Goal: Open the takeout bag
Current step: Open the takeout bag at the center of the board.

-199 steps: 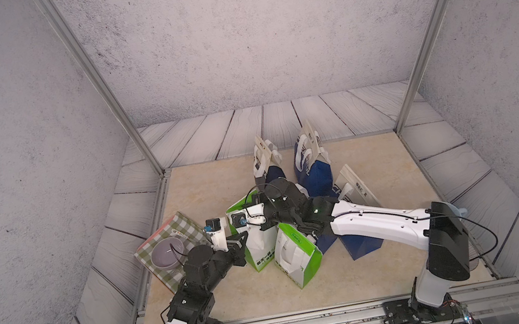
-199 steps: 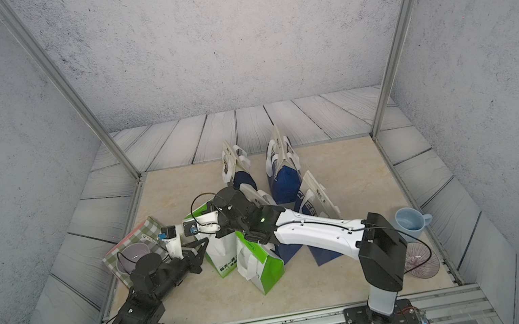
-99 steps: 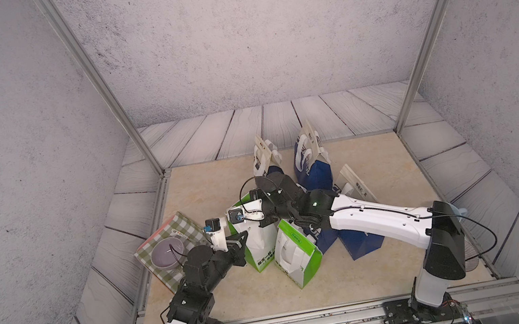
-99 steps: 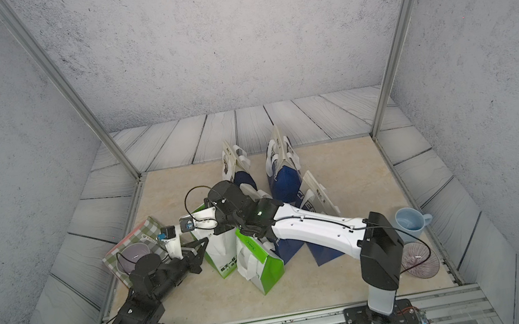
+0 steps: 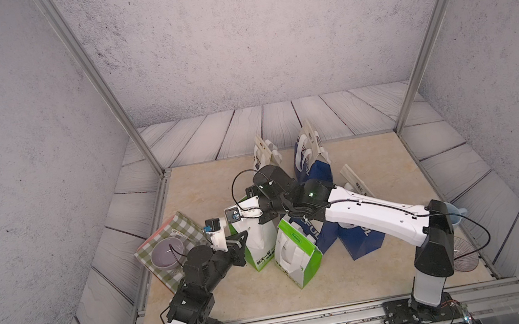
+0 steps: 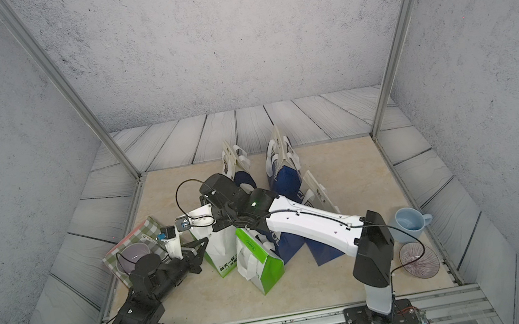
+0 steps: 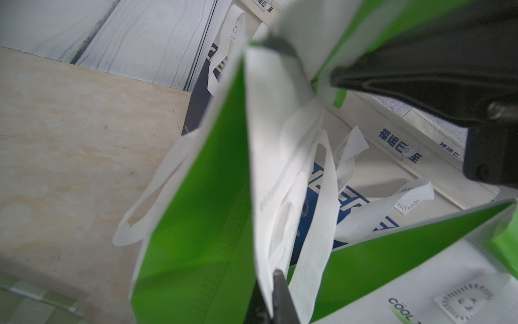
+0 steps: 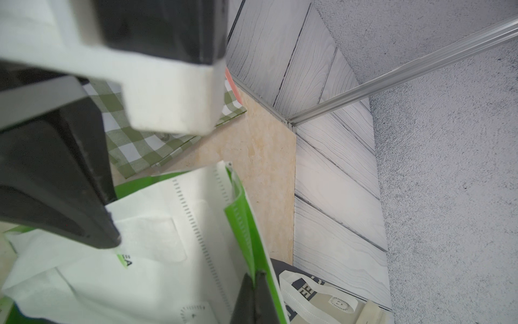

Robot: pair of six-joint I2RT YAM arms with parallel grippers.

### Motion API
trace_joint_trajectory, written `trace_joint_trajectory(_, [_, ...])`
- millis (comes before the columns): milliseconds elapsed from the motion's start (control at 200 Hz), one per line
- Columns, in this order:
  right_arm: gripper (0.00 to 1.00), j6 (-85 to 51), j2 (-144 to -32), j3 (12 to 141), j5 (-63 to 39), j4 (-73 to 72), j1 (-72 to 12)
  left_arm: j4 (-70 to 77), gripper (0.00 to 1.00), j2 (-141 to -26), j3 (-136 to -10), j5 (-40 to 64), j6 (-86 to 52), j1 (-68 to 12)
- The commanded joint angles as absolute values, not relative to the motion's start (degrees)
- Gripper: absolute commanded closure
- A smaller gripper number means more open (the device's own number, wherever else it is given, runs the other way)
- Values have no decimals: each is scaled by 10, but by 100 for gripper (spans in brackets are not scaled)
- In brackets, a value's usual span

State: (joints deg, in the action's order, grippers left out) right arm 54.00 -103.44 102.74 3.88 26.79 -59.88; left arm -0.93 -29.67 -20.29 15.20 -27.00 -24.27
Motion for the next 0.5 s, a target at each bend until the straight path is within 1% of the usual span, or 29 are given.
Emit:
trace_joint_trajectory(0, [100,553,-1034,1071,48,267,-599,-9,100,-295,-206,163,-263,-244])
trace_joint_trajectory(255, [100,577,-1049,1102,55,294,-599,-11,100,-299,-207,162,-259,-244])
trace_joint_trajectory(495, [100,601,-1069,1163,67,329,-597,-16,100,-300,-210,159,-255,-244])
